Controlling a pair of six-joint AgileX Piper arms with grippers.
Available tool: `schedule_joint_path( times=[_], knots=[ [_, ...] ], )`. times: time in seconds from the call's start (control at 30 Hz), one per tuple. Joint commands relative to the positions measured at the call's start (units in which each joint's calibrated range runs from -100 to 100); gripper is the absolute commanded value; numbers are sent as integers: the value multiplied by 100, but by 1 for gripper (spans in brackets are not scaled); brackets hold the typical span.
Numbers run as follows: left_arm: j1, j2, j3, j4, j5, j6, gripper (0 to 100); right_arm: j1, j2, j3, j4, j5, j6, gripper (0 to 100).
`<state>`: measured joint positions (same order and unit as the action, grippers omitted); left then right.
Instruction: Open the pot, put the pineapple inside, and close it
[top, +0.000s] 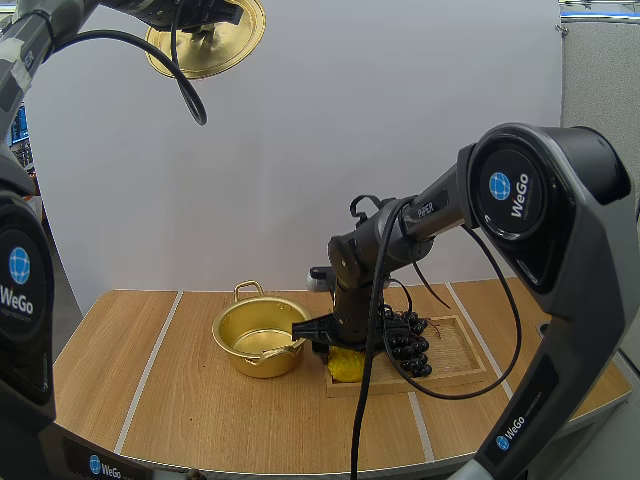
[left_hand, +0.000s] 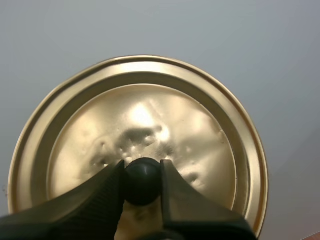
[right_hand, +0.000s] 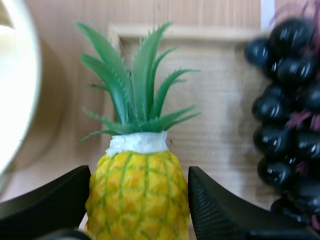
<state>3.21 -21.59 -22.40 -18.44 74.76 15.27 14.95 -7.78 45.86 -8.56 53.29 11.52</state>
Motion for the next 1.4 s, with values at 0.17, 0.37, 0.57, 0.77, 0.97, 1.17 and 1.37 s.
schedule_joint_path(
  times=[0.17, 0.37, 0.57, 0.77, 0.97, 1.17, 1.37],
  knots=[
    [10, -19, -53, -59, -193, -24, 0, 243, -725, -1010, 40, 633, -521, 0],
    [10, -19, -53, -59, -193, -24, 0, 628, -765, -1529, 0, 839, -521, 0],
    [10, -19, -53, -59, -193, -24, 0, 906, -492, -1939, 11, 879, -512, 0],
    [10, -19, -53, -59, -193, -24, 0, 915, 120, -2154, -29, 916, -514, 0],
    [10, -19, -53, -59, -193, -24, 0, 915, 765, -2218, -159, 759, -560, 0],
    [10, -19, -53, -59, -193, -24, 0, 915, 1199, -2229, -249, 549, -560, 0],
    [10, -19, -53, -59, -193, -24, 0, 915, 1427, -2229, -211, 452, -560, 0]
  ],
)
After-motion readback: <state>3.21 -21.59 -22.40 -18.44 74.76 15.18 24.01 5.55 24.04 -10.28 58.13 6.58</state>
